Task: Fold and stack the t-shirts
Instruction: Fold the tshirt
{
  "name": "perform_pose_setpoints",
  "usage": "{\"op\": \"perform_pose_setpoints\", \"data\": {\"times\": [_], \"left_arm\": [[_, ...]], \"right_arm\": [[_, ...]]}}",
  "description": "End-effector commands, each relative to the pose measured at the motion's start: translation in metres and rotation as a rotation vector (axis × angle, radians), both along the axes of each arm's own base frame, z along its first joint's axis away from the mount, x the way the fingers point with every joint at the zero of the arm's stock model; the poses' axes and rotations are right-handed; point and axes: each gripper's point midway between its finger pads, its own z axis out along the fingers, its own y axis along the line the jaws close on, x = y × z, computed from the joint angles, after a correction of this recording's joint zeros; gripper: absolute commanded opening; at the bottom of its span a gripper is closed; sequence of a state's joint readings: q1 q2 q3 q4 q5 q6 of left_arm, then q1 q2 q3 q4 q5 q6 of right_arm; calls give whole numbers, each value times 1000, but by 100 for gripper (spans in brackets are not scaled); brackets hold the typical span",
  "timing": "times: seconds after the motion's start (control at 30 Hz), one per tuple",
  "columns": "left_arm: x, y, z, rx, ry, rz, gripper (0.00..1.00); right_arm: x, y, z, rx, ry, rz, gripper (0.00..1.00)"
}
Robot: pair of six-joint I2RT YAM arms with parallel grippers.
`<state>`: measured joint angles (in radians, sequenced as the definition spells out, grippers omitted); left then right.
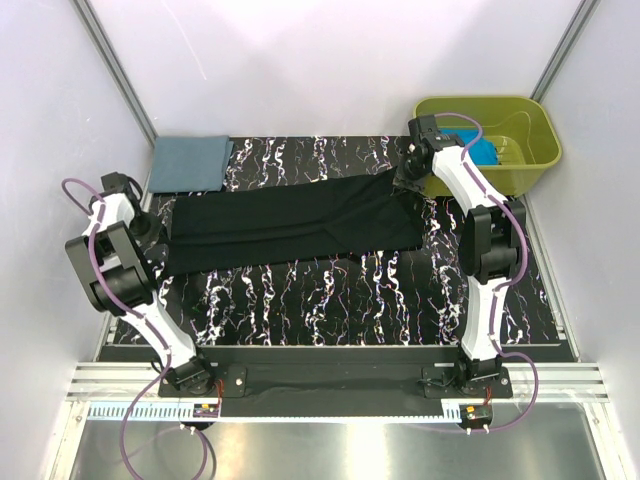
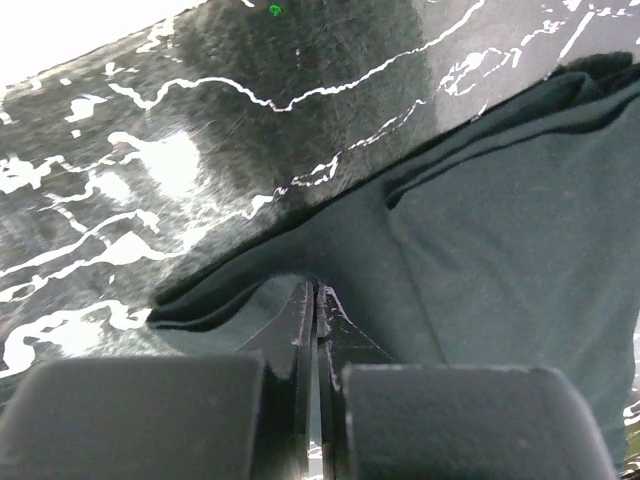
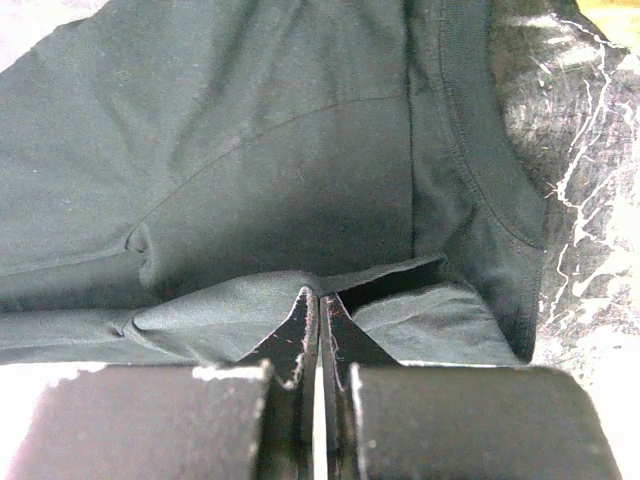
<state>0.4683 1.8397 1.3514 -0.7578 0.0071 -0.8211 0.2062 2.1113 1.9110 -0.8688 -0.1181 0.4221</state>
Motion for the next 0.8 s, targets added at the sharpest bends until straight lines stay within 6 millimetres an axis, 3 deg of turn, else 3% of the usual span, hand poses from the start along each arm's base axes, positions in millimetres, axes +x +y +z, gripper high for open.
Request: {"op": "perform_pose_setpoints", "data": {"times": [0.0,0.3,0.77], "left_arm": [[21,4,9,-1,-51,5,0],[31,7,14,22,-65,0,0],[40,12,-4,7,-33,20,0]], "right_arm": [[14,-5,16,1,-53,-2,0],[16,-17,12,-59,-60,-37,0],[31,-13,-2,-62,-58,-17,0]]}}
